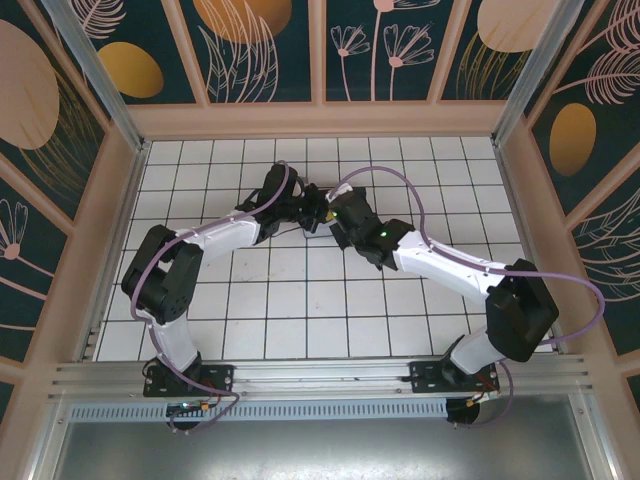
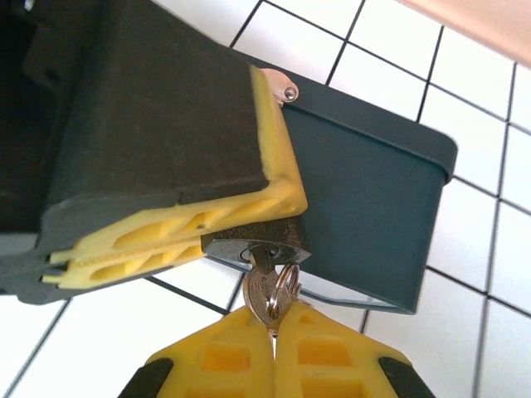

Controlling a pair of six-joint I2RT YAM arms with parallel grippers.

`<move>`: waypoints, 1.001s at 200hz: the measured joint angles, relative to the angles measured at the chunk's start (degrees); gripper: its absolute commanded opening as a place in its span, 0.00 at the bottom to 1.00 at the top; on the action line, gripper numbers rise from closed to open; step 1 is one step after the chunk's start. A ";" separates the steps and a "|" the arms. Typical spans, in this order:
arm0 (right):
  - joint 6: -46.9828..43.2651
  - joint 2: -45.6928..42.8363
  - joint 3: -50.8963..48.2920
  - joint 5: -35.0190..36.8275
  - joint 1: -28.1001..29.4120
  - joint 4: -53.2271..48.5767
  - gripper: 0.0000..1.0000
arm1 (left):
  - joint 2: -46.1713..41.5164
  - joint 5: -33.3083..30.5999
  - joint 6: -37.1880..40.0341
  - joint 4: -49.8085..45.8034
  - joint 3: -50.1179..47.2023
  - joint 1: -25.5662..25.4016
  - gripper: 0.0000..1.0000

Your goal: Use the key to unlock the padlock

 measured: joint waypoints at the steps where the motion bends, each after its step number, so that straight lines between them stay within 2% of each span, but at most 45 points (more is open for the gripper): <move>1: -0.09 0.00 0.04 0.07 0.04 -0.04 0.00 | 0.00 0.00 0.00 -0.02 0.00 -0.02 0.01; 23: -3.06 0.04 0.11 1.62 0.46 -0.68 0.00 | 0.00 0.00 -0.02 -0.09 0.00 -0.24 0.01; 39: -2.99 -0.74 -0.26 -1.38 -0.72 -0.46 0.00 | 0.00 0.00 -0.02 -0.09 0.00 -0.24 0.01; 66: 1.51 -4.70 -2.40 -13.53 -5.88 0.57 0.24 | 0.00 0.83 -0.48 0.55 0.26 -0.33 0.01; 82: 5.20 -7.96 -4.72 -20.96 -9.55 2.64 0.31 | 0.00 0.85 -0.85 1.46 0.31 -0.39 0.01; 97: 10.40 -11.19 -7.02 -26.21 -12.46 5.70 0.37 | 0.00 0.85 -0.96 1.42 0.28 -0.24 0.01; 140: 27.96 -15.39 -13.11 -38.47 -18.51 15.78 0.44 | 0.00 0.85 -1.51 1.55 0.26 -0.07 0.01; 172: 46.31 -15.96 -21.62 -42.38 -18.86 26.82 0.44 | 0.00 0.83 -1.73 2.51 0.11 -0.07 0.02; 200: 63.36 -16.65 -30.67 -42.91 -18.51 38.27 0.42 | 0.00 0.85 -1.77 4.22 -0.83 -0.07 0.02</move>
